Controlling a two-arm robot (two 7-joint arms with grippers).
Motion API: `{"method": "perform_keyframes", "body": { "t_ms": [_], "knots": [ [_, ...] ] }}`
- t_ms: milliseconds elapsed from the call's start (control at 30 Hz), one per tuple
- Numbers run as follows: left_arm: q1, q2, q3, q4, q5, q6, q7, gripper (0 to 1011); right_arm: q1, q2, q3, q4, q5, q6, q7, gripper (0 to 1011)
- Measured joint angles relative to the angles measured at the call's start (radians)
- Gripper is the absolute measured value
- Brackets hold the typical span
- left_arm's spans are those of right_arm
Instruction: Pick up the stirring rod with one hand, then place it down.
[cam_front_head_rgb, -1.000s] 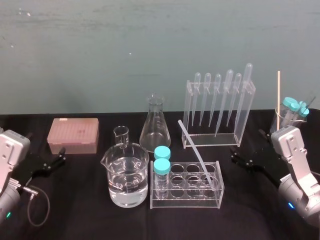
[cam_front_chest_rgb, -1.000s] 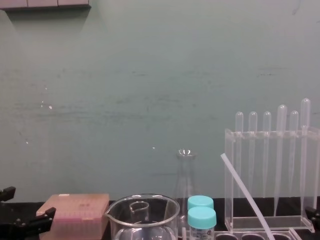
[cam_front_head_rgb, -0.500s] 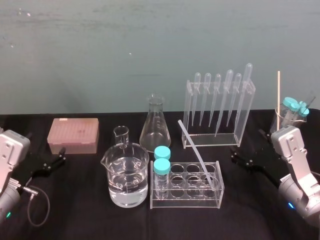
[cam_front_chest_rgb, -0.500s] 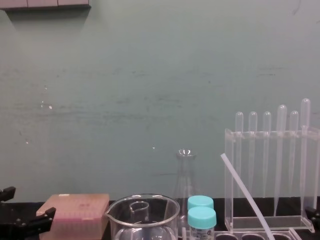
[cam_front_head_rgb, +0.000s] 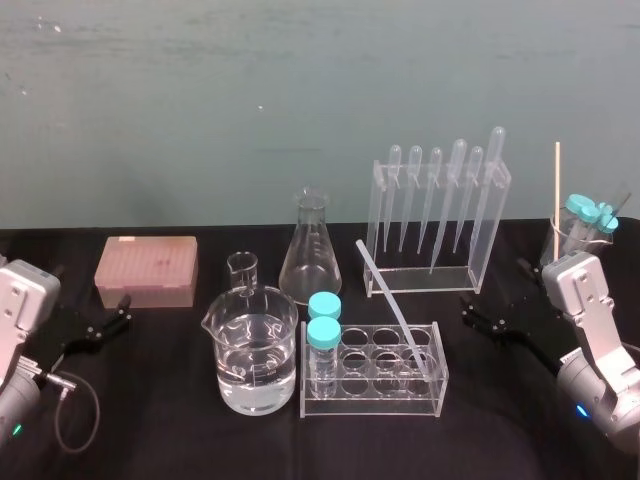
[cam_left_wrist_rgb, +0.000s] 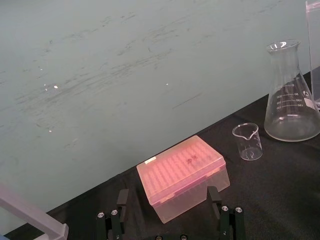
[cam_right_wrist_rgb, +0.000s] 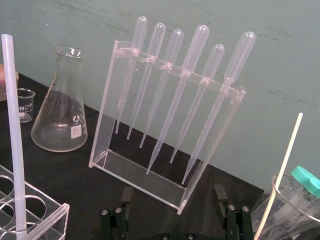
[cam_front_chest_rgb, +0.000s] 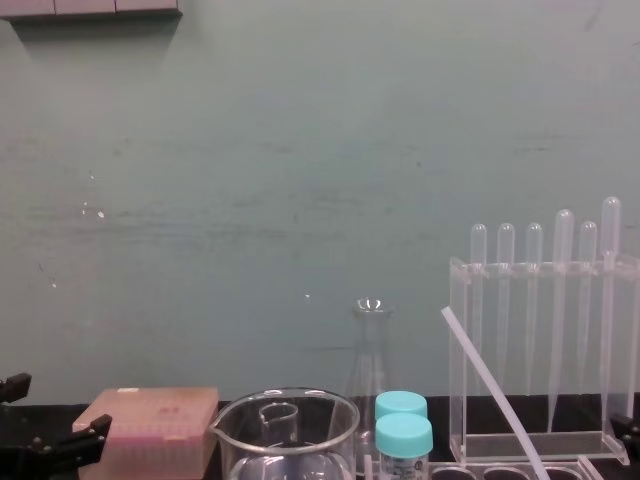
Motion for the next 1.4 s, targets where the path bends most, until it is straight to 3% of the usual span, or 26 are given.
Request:
{"method": "perform_keyframes", "body": {
  "t_ms": [567, 700, 800, 833, 967, 1133, 1200, 1333, 1400],
  "knots": [
    [0.000, 0.000, 0.000, 0.000, 0.000, 0.000, 0.000, 1000, -0.001, -0.002, 0.003, 0.000, -0.003, -0.004, 0.000, 1003],
    [0.000, 0.000, 0.000, 0.000, 0.000, 0.000, 0.000, 1000, -0.011, -0.019, 0.030, -0.002, -0.029, -0.054, -0.045, 1003],
    [0.000, 0.000, 0.000, 0.000, 0.000, 0.000, 0.000, 1000, -0.016, -0.042, 0.053, -0.013, -0.116, -0.155, -0.139, 1003],
    [0.000, 0.000, 0.000, 0.000, 0.000, 0.000, 0.000, 1000, -0.016, -0.042, 0.053, -0.013, -0.116, -0.155, -0.139, 1003],
    [0.000, 0.000, 0.000, 0.000, 0.000, 0.000, 0.000, 1000, -0.003, -0.057, 0.052, -0.026, -0.208, -0.256, -0.183, 1003],
    [0.000, 0.000, 0.000, 0.000, 0.000, 0.000, 0.000, 1000, 0.021, -0.069, 0.030, -0.036, -0.256, -0.340, -0.162, 1003],
    [0.000, 0.000, 0.000, 0.000, 0.000, 0.000, 0.000, 1000, 0.041, -0.078, 0.009, -0.038, -0.270, -0.382, -0.123, 1003],
    [0.000, 0.000, 0.000, 0.000, 0.000, 0.000, 0.000, 1000, 0.062, -0.088, -0.013, -0.032, -0.263, -0.400, -0.070, 1003],
    [0.000, 0.000, 0.000, 0.000, 0.000, 0.000, 0.000, 1000, 0.076, -0.096, -0.025, -0.027, -0.230, -0.396, -0.022, 1003]
  ]
}}
